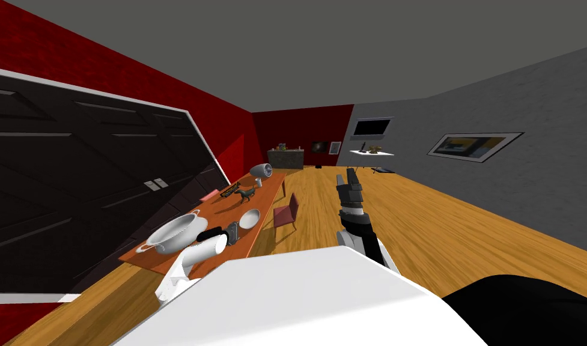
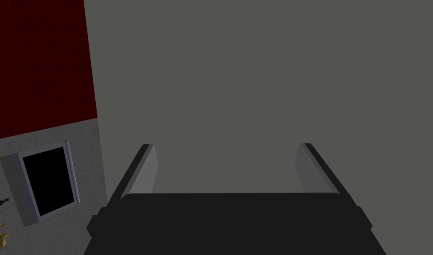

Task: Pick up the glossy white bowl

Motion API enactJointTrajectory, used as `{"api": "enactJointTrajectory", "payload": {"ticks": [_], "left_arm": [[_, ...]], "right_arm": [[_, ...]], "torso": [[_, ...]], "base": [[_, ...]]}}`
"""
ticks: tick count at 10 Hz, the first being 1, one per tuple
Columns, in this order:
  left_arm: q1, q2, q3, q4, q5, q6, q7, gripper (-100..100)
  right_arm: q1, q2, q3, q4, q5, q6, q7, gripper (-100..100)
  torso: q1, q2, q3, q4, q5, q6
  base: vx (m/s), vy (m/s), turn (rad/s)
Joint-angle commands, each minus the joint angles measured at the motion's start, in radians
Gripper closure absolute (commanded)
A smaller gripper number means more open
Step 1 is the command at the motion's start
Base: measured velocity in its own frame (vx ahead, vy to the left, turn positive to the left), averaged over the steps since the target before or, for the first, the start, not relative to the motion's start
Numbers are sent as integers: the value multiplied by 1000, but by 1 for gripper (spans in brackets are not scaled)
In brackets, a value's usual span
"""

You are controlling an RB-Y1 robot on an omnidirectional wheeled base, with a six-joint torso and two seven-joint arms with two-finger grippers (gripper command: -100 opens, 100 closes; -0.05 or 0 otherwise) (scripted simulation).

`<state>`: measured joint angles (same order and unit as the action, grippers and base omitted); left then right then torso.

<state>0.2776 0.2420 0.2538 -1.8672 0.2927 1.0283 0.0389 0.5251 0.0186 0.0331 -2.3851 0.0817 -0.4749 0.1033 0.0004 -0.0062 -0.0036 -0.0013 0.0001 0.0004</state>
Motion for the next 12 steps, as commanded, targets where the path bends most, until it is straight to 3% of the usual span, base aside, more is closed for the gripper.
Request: {"api": "enactJointTrajectory", "payload": {"ticks": [1,7,9,10,11,12], "left_arm": [[2,7,10,22,14,50,3,-100],[7,6,26,122,35,189,25,-100],[20,-3,22,150,36,209,29,-100],[15,1,24,132,35,209,30,-100],[17,0,24,135,36,210,30,0],[6,2,27,164,37,192,30,-100]], "right_arm": [[0,0,0,0,0,0,0,0],[0,0,0,0,0,0,0,0],[0,0,0,0,0,0,0,0],[0,0,0,0,0,0,0,0],[0,0,0,0,0,0,0,0],[0,0,0,0,0,0,0,0]], "torso": [[0,0,0,0,0,0],[0,-2,-1,0,0,0],[-1,-3,-2,-1,0,0],[-1,0,0,0,0,-1],[-1,3,1,0,0,0],[-2,5,3,1,0,0]], "base": [[114,11,-108],[127,15,-111],[107,10,-72],[32,8,-2],[7,1,0],[-7,-1,-56]]}}
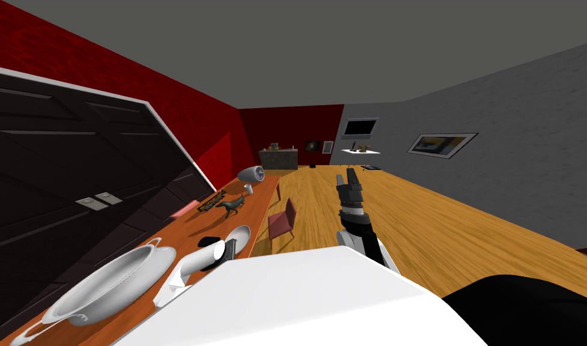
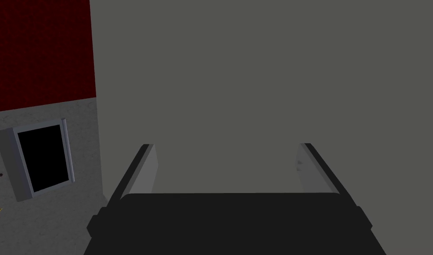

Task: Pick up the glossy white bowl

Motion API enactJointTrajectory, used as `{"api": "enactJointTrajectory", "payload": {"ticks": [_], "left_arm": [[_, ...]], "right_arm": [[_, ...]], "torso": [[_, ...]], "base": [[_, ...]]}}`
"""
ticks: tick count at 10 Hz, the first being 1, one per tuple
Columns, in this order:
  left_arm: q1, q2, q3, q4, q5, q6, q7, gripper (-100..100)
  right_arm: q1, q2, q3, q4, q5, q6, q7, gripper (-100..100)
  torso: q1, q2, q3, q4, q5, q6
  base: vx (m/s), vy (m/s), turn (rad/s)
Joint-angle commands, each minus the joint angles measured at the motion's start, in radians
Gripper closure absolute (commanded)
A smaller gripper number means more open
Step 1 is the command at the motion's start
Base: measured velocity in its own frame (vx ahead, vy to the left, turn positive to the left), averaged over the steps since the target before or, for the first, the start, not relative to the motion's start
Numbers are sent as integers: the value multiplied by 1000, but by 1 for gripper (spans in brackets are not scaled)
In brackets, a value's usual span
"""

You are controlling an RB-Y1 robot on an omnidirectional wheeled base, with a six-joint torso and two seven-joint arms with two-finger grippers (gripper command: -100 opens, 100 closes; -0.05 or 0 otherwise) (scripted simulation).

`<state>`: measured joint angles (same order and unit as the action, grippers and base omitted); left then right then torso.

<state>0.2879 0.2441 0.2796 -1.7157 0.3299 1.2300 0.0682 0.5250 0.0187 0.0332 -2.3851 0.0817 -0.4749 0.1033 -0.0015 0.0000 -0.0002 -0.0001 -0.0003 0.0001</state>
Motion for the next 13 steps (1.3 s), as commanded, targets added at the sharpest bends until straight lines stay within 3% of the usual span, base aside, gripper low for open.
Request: {"api": "enactJointTrajectory", "payload": {"ticks": [1,4,7,8,12,13], "left_arm": [[-9,1,2,28,0,-19,0,-100],[-36,6,10,103,1,-65,0,-100],[-43,8,12,123,1,-76,0,-100],[-44,8,12,125,1,-78,0,100],[-44,8,12,125,1,-77,0,100],[-43,8,12,125,1,-77,0,0]], "right_arm": [[0,0,0,0,0,0,0,0],[0,0,0,0,0,0,0,0],[0,0,0,0,0,0,0,0],[0,0,0,0,0,0,0,0],[0,0,0,0,0,0,0,0],[0,0,0,0,0,0,0,0]], "torso": [[0,0,0,0,0,0],[0,2,1,0,0,0],[0,2,1,0,0,0],[0,1,1,0,0,0],[0,0,0,0,0,0],[0,0,0,0,0,0]], "base": [[-18,-1,-63],[-26,-1,-65],[-17,1,-34],[0,0,0],[-1,-1,2],[0,0,0]]}}
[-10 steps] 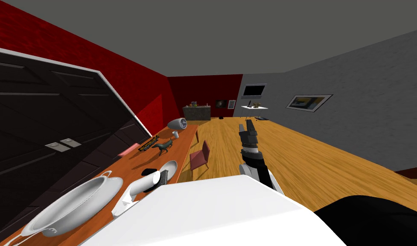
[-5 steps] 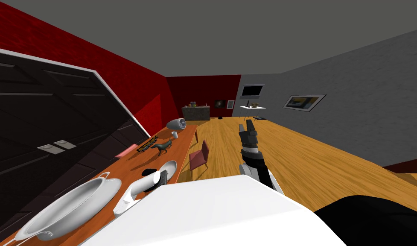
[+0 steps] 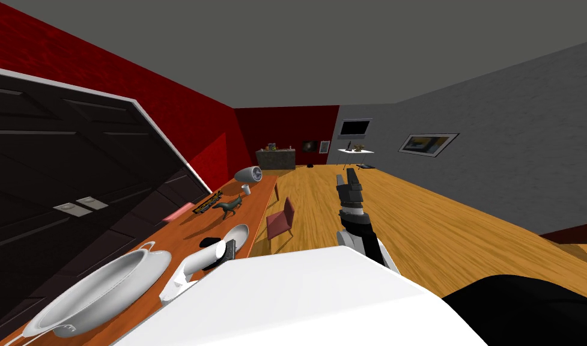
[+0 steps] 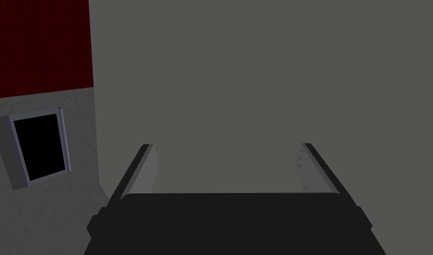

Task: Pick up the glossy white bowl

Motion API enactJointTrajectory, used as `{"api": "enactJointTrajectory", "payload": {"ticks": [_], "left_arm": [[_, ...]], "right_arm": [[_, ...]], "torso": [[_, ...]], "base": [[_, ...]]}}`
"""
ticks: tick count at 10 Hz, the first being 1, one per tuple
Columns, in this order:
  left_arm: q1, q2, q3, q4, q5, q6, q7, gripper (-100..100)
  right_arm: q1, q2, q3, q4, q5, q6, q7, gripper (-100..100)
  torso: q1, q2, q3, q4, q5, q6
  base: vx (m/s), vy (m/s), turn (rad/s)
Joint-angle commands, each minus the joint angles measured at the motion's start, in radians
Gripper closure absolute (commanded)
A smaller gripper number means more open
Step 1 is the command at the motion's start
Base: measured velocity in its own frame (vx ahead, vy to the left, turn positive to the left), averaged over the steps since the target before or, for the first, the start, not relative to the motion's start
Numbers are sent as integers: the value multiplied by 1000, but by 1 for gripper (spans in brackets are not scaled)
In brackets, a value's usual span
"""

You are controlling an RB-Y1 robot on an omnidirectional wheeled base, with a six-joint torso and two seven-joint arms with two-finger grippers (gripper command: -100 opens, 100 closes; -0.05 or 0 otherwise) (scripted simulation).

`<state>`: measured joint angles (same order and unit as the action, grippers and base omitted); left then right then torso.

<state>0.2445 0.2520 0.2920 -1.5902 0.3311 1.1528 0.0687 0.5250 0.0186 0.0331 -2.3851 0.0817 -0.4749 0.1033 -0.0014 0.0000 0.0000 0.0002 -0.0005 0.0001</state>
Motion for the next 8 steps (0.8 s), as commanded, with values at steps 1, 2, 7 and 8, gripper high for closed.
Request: {"api": "enactJointTrajectory", "payload": {"ticks": [1,2,7,8], "left_arm": [[13,-3,-4,-38,-1,21,0,100],[18,-4,-5,-53,-1,31,0,100],[42,-9,-13,-124,-3,74,1,100],[43,-9,-14,-127,-3,77,1,0]], "right_arm": [[0,0,0,0,0,0,0,0],[0,0,0,0,0,0,0,0],[0,0,0,0,0,0,0,0],[0,0,0,0,0,0,0,0]], "torso": [[0,0,0,0,0,0],[0,-1,0,0,0,-1],[-1,-1,0,0,-1,0],[-1,0,0,0,-1,0]], "base": [[18,1,90],[31,1,75],[21,0,49],[0,0,0]]}}
